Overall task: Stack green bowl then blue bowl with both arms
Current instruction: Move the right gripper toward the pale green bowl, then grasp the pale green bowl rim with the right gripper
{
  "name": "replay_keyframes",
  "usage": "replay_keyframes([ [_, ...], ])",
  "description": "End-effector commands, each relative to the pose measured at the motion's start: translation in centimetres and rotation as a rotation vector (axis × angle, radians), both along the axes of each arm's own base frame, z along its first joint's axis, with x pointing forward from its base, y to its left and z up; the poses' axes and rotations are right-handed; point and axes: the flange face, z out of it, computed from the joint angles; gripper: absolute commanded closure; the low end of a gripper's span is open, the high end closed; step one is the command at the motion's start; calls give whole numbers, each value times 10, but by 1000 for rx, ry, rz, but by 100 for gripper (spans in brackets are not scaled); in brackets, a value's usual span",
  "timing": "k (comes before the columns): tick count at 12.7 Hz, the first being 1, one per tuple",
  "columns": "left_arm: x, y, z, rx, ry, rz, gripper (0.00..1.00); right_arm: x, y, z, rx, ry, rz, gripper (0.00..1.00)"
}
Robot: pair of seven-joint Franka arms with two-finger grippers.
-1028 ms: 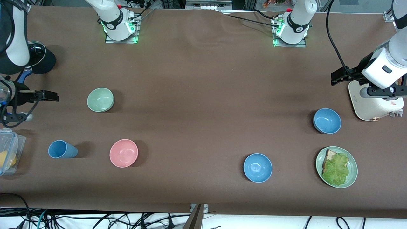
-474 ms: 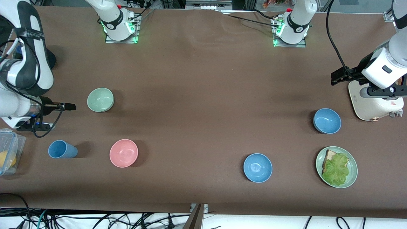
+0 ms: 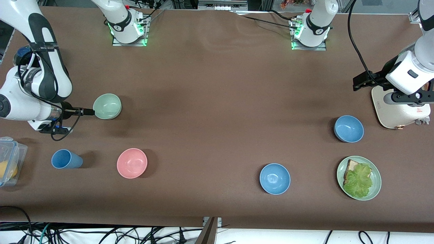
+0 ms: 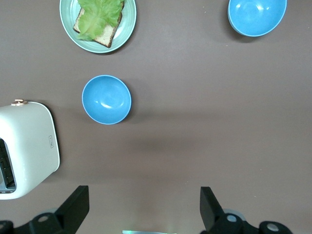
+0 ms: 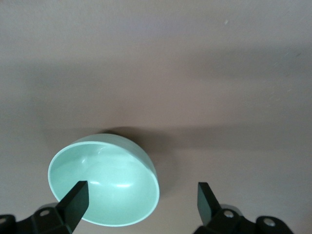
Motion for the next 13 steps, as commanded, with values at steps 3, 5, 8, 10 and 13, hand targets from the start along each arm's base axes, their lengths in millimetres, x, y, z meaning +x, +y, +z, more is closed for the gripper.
replay_keyframes([
  [3, -3, -1, 8, -24, 5, 6, 0, -31, -6, -28, 25, -20, -53, 1],
  [5, -3, -1, 8, -24, 5, 6, 0, -39, -10, -38, 22, -21, -59, 1],
  [8, -3, -1, 8, -24, 5, 6, 0, -43, -9, -43, 27, -10, -60, 24],
  [10, -3, 0, 8, -24, 5, 8, 0, -46, -9, -51, 31, 6, -65, 60],
  [13, -3, 1, 8, -24, 5, 8, 0, -48, -10, -57, 59, 18, -103, 99],
])
